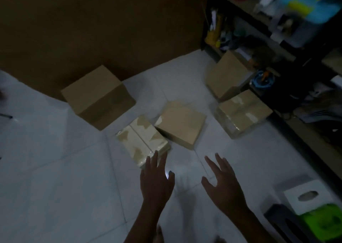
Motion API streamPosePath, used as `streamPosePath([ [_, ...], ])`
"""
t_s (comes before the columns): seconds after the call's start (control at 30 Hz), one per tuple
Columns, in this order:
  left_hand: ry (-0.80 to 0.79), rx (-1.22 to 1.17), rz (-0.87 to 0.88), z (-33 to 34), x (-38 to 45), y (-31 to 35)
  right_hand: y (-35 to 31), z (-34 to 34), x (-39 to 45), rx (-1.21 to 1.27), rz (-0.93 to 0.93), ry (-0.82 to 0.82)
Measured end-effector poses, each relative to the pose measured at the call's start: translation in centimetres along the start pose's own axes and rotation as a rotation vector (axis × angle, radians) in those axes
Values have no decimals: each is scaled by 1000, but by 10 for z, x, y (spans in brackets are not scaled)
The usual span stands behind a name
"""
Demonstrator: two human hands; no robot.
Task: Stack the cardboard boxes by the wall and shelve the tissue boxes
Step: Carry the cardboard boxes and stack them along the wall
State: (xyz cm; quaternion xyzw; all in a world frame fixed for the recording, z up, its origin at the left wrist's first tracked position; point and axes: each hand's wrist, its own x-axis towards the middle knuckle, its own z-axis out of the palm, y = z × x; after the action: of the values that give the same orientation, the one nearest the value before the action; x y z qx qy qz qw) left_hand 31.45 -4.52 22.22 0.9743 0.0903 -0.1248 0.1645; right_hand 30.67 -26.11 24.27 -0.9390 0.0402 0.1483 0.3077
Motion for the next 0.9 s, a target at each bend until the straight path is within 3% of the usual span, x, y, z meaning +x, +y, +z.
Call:
streamPosePath([
  [0.33, 18, 11, 146, 232, 151, -84, 120, 201, 137, 126, -8, 72],
  [0.43, 26, 130, 239, 277, 191, -102, 149, 237, 180, 100, -46, 87],
  [0.63, 196, 225, 346, 305, 261, -120, 177, 262, 256, 104, -121, 157],
  [0.9, 216, 411, 491, 313, 300, -112, 173, 265, 299, 317, 122, 220],
])
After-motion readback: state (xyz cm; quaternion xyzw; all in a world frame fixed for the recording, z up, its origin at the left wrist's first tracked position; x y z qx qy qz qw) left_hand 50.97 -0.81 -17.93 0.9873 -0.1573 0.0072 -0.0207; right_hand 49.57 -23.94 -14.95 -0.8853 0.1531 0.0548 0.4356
